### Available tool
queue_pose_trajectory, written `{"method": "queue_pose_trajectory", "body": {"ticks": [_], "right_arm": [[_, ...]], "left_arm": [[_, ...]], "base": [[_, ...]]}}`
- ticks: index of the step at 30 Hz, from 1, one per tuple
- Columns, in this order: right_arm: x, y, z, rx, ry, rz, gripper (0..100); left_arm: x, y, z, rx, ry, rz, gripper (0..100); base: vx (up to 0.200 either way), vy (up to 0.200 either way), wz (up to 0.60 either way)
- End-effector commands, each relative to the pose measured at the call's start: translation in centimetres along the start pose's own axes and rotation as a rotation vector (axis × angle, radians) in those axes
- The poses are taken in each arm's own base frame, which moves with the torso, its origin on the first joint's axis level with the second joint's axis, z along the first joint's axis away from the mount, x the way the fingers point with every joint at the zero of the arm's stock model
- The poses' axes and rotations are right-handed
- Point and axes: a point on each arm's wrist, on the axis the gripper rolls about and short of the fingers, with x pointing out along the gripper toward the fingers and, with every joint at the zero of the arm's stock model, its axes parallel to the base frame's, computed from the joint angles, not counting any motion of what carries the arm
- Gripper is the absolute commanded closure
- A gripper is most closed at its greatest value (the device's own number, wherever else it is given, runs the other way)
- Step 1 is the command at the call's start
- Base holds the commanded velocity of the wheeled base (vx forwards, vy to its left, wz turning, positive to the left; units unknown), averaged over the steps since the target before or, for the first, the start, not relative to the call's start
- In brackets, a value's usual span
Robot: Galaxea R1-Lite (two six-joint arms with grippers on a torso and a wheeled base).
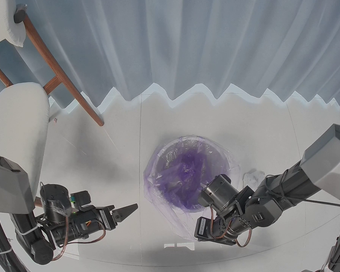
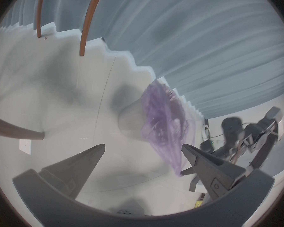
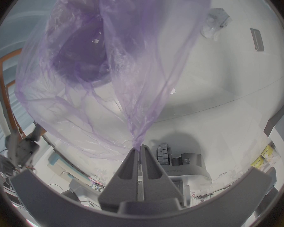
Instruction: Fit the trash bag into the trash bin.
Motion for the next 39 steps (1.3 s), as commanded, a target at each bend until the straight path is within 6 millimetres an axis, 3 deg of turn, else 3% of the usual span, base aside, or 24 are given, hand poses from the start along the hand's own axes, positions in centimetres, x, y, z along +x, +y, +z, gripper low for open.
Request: {"method": "queue_pose_trajectory", "body": {"ticks": [1,7,16,20,26,27,33,39], "right_arm": [[2.0,-0.5,-0.6,-0.028,-0.013,-0.062,100],[3.4,-0.2,-0.3,-0.024,-0.036,-0.046,100],[3.9,-0.3,-0.5,-0.029,-0.058,-0.074,100],[3.9,-0.3,-0.5,-0.031,-0.063,-0.065,100],[3.9,-0.3,-0.6,-0.031,-0.068,-0.059,100],[3.9,-0.3,-0.6,-0.031,-0.068,-0.059,100],[3.9,-0.3,-0.6,-0.031,-0.068,-0.059,100],[3.9,-0.8,-0.9,-0.023,-0.067,-0.081,100]], "left_arm": [[-2.9,-0.5,3.0,-0.023,-0.133,-0.083,0],[-2.3,-1.5,2.0,-0.037,-0.067,-0.135,0],[5.1,-3.2,0.0,0.036,0.031,-0.220,0],[8.1,-2.1,-1.0,0.091,0.029,-0.135,0],[9.7,-1.9,-0.6,0.086,0.019,-0.062,0],[9.9,-1.8,-0.5,0.084,0.016,-0.046,100],[10.4,-1.5,0.2,0.080,-0.015,-0.028,100],[8.4,-0.6,0.9,0.066,-0.041,0.031,100]], "base": [[0.000,0.000,0.00],[0.000,0.000,0.00],[0.000,0.000,0.00],[0.000,0.000,0.00],[0.000,0.000,0.00],[0.000,0.000,0.00],[0.000,0.000,0.00],[0.000,0.000,0.00]]}}
